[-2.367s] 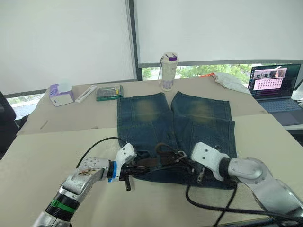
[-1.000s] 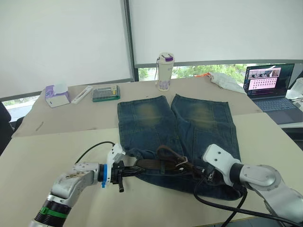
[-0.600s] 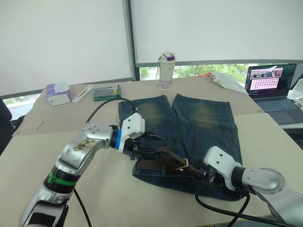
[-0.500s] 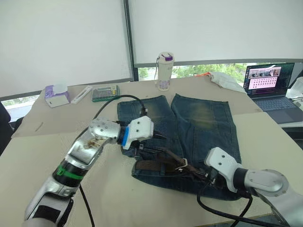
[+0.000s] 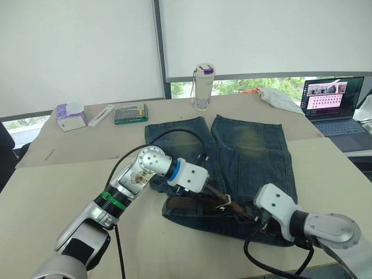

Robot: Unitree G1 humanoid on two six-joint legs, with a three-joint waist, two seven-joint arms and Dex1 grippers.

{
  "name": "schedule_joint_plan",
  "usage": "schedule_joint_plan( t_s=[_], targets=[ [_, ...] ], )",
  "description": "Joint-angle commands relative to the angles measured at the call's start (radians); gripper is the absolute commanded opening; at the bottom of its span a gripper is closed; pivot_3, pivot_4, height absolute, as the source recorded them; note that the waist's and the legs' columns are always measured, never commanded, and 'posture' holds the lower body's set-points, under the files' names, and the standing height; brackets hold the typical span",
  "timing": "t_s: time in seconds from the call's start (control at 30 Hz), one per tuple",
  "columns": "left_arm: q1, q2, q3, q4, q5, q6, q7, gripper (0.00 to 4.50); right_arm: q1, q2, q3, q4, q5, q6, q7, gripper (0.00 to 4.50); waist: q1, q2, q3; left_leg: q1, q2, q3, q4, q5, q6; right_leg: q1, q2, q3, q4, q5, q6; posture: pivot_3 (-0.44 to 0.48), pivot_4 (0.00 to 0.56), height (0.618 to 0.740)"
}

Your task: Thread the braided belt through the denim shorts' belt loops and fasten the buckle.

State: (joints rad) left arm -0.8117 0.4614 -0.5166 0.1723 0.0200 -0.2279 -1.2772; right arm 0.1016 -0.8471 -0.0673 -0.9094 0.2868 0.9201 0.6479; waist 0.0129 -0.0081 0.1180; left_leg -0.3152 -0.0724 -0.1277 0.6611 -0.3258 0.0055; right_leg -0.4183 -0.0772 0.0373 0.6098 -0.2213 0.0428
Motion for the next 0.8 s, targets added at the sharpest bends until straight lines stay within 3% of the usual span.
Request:
schedule_joint_plan(
  t_s=[0.03, 0.07, 0.53, 0.8],
  targets=[
    [-0.031, -0.009, -0.005, 0.023, 0.044, -0.073, 0.006, 0.24, -0.015, -0.004, -0.027, -0.037, 0.019, 0.01, -0.007, 2.22, 0.001, 0.0, 0.0, 0.0, 0.0, 0.0, 0.0, 0.0, 0.0, 0.0, 0.0, 0.0, 0.0, 0.0, 0.0, 0.0, 0.15, 0.74],
    [-0.033, -0.017, -0.007, 0.033, 0.052, -0.08, 0.01, 0.05, -0.016, -0.006, -0.027, -0.036, 0.021, 0.011, -0.007, 2.22, 0.001, 0.0, 0.0, 0.0, 0.0, 0.0, 0.0, 0.0, 0.0, 0.0, 0.0, 0.0, 0.0, 0.0, 0.0, 0.0, 0.15, 0.74],
    [-0.013, -0.115, 0.003, 0.091, 0.031, -0.055, 0.012, 0.05, -0.03, -0.018, 0.014, 0.023, -0.022, -0.007, -0.045, 2.22, 0.003, 0.0, 0.0, 0.0, -0.001, 0.0, 0.001, 0.0, 0.001, 0.001, 0.0, 0.0, 0.0, 0.0, 0.0, 0.0, 0.15, 0.74],
    [-0.012, -0.125, 0.012, 0.114, 0.031, -0.045, 0.011, 0.05, -0.069, -0.022, 0.071, 0.059, -0.063, -0.016, -0.071, 2.22, 0.002, 0.0, 0.0, 0.0, 0.0, 0.0, 0.001, 0.0, 0.001, 0.0, 0.0, 0.0, 0.001, 0.0, 0.0, 0.0, 0.15, 0.74]
  ],
)
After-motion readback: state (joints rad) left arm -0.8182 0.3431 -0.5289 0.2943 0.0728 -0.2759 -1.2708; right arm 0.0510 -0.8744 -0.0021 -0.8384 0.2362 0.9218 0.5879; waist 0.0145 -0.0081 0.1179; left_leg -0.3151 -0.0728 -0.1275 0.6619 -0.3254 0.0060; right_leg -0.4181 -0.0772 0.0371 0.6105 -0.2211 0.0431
